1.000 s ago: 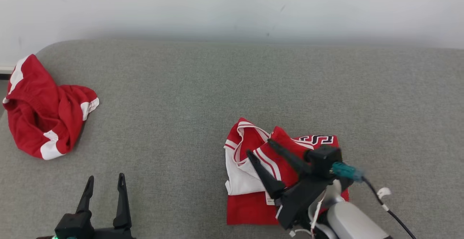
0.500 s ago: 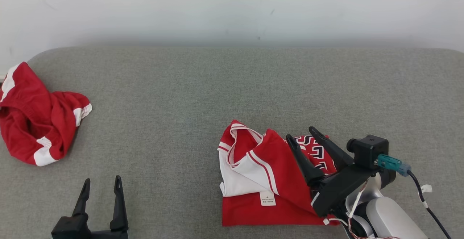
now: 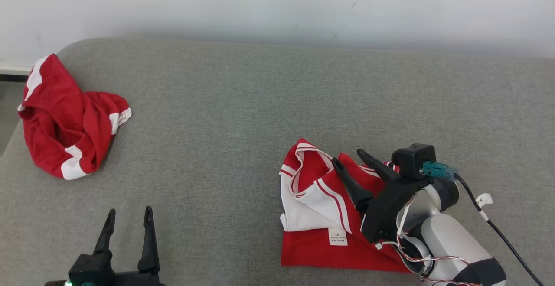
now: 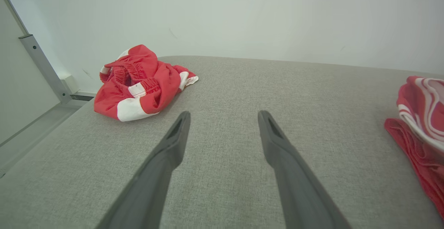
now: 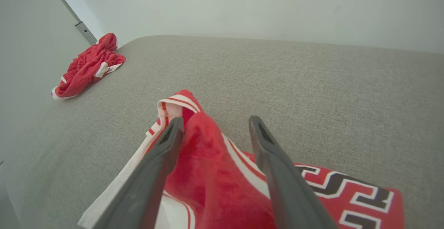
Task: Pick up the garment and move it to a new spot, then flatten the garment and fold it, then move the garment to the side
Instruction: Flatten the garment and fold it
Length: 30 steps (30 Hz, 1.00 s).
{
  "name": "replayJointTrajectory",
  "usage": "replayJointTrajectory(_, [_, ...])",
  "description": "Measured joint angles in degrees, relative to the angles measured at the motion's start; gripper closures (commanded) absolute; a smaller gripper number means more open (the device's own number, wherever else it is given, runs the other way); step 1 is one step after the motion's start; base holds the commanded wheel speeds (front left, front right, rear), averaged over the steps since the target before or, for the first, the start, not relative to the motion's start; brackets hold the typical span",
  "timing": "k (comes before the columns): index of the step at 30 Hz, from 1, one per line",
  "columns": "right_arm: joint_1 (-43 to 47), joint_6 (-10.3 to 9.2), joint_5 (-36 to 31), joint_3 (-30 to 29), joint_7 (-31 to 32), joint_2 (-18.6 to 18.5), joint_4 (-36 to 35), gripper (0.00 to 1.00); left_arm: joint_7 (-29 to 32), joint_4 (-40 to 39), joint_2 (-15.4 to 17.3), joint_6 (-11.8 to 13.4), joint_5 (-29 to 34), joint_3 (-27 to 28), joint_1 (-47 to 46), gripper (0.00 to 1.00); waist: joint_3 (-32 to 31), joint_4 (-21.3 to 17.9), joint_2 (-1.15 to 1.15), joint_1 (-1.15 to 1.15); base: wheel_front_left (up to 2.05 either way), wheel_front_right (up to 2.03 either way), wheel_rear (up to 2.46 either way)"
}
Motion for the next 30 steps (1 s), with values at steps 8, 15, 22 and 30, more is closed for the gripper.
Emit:
replayJointTrajectory(8, [-0.87, 0.00, 1.21, 3.09, -3.20, -0.26, 0.34, 1.00, -0.01, 0.38, -0.07, 0.34, -0.33, 0.37, 0.08, 0.00, -0.43, 0.47, 0.00, 0.00, 0.00, 0.00, 0.00])
replayJointTrajectory(15, [2.58, 0.00, 1.93, 7.93, -6.31, -1.45, -7.19, 1.00, -0.01, 0.40, -0.11, 0.51, -0.35, 0.44, 0.34, 0.00, -1.33, -0.79, 0.00, 0.00, 0.00, 0.00, 0.00])
replayJointTrajectory(22, [7.15, 0.00, 2.58, 13.49, -7.77, -0.76, -12.25, 1.00, -0.01, 0.36, -0.12, 0.51, -0.42, 0.48, 0.62, 0.00, -1.38, -1.86, 0.00, 0.00, 0.00, 0.00, 0.00])
replayJointTrajectory(30, [8.42, 0.00, 2.09, 17.63, -10.90, 1.68, -8.23, 0.00, -0.01, 0.58, -0.13, 0.46, -0.41, 0.24, 0.53, 0.00, -1.32, -1.84, 0.00, 0.00, 0.00, 0.00, 0.00])
